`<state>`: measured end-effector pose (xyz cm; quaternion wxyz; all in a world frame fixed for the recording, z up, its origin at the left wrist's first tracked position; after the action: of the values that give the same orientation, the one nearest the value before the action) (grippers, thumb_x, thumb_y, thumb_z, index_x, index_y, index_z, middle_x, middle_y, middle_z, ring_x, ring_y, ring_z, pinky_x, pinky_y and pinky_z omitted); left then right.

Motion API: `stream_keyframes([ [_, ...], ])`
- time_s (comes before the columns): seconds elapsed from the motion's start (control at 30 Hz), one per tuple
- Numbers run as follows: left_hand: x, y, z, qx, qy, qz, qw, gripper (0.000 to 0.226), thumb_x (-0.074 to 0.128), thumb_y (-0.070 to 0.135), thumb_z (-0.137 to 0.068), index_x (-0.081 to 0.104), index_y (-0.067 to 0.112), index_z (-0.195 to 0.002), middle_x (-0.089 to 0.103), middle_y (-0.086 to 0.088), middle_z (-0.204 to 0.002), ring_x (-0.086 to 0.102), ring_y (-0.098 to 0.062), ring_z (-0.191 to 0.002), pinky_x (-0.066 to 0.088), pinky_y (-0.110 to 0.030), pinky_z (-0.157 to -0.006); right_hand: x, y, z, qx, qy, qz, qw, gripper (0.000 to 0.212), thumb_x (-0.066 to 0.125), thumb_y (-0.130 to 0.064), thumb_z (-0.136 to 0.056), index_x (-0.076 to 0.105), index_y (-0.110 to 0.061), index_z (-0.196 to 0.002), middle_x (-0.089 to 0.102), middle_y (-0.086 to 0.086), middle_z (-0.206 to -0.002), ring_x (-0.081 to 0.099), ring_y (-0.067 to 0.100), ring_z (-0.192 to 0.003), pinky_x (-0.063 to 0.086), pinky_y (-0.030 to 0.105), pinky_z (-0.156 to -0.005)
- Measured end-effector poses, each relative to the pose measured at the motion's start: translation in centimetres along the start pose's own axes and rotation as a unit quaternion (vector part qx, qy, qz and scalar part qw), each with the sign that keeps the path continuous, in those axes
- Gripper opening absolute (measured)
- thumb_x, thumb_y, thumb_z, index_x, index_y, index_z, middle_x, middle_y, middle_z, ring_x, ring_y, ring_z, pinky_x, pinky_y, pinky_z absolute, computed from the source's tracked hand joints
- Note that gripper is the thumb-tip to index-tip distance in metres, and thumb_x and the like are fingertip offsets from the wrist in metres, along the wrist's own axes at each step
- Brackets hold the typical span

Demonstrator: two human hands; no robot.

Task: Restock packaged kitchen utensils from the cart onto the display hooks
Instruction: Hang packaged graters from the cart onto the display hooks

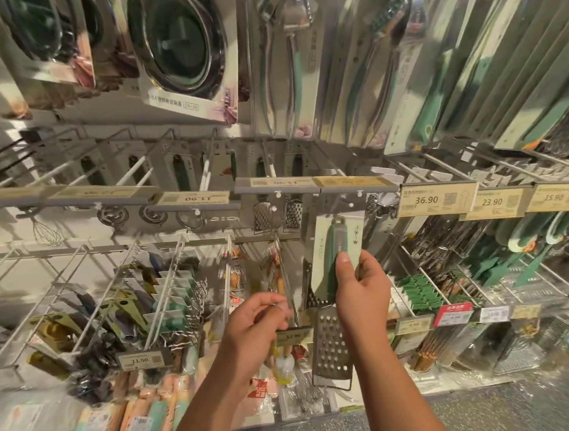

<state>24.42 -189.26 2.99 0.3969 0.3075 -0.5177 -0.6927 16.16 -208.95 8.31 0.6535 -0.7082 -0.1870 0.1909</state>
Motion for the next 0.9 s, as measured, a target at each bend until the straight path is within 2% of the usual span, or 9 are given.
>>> stream_keyframes([
  [0.07,-0.2,0.3,0.2,0.005,0.003,0.006,1.000,0.012,0.065,0.020,-0.099,0.072,0.025,-0.107,0.078,-0.001,-0.097,0.072,-0.030,-0.094,0.059,-0.043,-0.083,0.8,0.0,-1.4,0.011,-0.010,0.009,1.000,0.018,0.062,-0.041,-0.098,0.071,-0.026,-0.104,0.077,-0.006,-0.098,0.073,0.020,-0.094,0.059,0.052,-0.091],
  [0.17,-0.4,1.0,0.7,0.018,0.005,0.011,1.000,0.012,0.062,0.018,-0.100,0.070,0.023,-0.108,0.078,0.003,-0.094,0.073,-0.015,-0.090,0.059,-0.032,-0.082,1.9,-0.1,-3.8,0.041,-0.023,0.034,0.998,0.021,0.062,-0.041,-0.101,0.063,-0.020,-0.101,0.072,-0.001,-0.103,0.067,0.019,-0.095,0.055,0.041,-0.094],
  [0.23,-0.7,1.3,1.0,0.022,0.011,0.015,1.000,0.012,0.062,0.018,-0.101,0.070,0.022,-0.109,0.078,0.006,-0.093,0.073,-0.011,-0.086,0.055,-0.026,-0.079,2.5,1.2,-5.1,0.081,-0.029,0.053,0.995,0.032,0.063,-0.046,-0.100,0.059,-0.014,-0.104,0.067,0.008,-0.112,0.062,0.025,-0.100,0.051,0.043,-0.096],
  [0.33,-1.2,1.5,1.1,0.027,0.027,0.014,0.999,0.012,0.063,0.018,-0.101,0.070,0.021,-0.109,0.078,0.006,-0.092,0.072,-0.016,-0.090,0.055,-0.025,-0.076,2.9,3.9,-5.4,0.139,-0.036,0.029,0.989,0.064,0.062,-0.052,-0.098,0.055,-0.003,-0.138,0.061,0.013,-0.140,0.058,0.031,-0.124,0.045,0.049,-0.110],
  [0.47,-1.2,1.0,0.9,0.010,0.039,0.002,0.999,0.014,0.063,0.014,-0.100,0.070,0.023,-0.108,0.078,0.007,-0.091,0.073,-0.017,-0.090,0.059,-0.029,-0.080,2.4,7.5,-3.6,0.177,-0.069,0.036,0.981,0.066,0.052,-0.049,-0.104,0.034,-0.014,-0.157,0.043,0.009,-0.158,0.044,0.033,-0.142,0.036,0.052,-0.117],
  [0.57,-0.2,0.2,0.3,-0.007,0.037,-0.008,0.999,0.014,0.063,0.014,-0.100,0.071,0.023,-0.106,0.079,0.007,-0.091,0.073,-0.018,-0.091,0.059,-0.027,-0.078,1.1,8.9,-2.0,0.183,-0.082,0.037,0.979,0.038,0.054,-0.047,-0.103,0.057,-0.023,-0.131,0.061,0.004,-0.135,0.059,0.028,-0.122,0.045,0.052,-0.111],
  [0.67,1.9,-0.6,-1.1,-0.026,0.012,-0.001,1.000,0.012,0.063,0.015,-0.101,0.071,0.020,-0.107,0.079,0.003,-0.091,0.072,-0.017,-0.086,0.058,-0.025,-0.075,-0.8,9.4,-0.7,0.184,-0.073,0.025,0.980,0.016,0.061,-0.040,-0.101,0.065,-0.024,-0.102,0.070,0.002,-0.106,0.068,0.030,-0.101,0.056,0.050,-0.096],
  [0.77,5.9,-1.2,-2.5,-0.038,-0.054,-0.018,0.998,0.013,0.063,0.017,-0.102,0.071,0.018,-0.112,0.079,0.001,-0.094,0.072,-0.018,-0.089,0.058,-0.029,-0.080,-4.4,9.3,-0.2,0.168,-0.019,0.003,0.986,0.019,0.069,-0.033,-0.097,0.066,-0.020,-0.110,0.070,0.002,-0.103,0.068,0.023,-0.090,0.055,0.036,-0.077],
  [0.9,13.8,-1.4,-3.5,-0.038,-0.195,-0.067,0.978,0.011,0.062,0.024,-0.102,0.070,0.026,-0.110,0.078,0.005,-0.102,0.072,-0.017,-0.100,0.056,-0.037,-0.093,-10.6,10.4,1.4,0.160,0.097,0.002,0.982,0.025,0.073,-0.035,-0.094,0.067,-0.021,-0.113,0.070,0.001,-0.095,0.065,0.018,-0.083,0.054,0.035,-0.076],
])
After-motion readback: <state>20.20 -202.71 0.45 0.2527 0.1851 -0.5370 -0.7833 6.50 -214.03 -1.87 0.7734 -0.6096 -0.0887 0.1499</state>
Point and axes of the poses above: each hand's wrist, its own z-axis away from the middle knuckle, its own x-axis out of the palm, y = z × x, the point moved 10 cm from there along -z, towards the middle knuckle
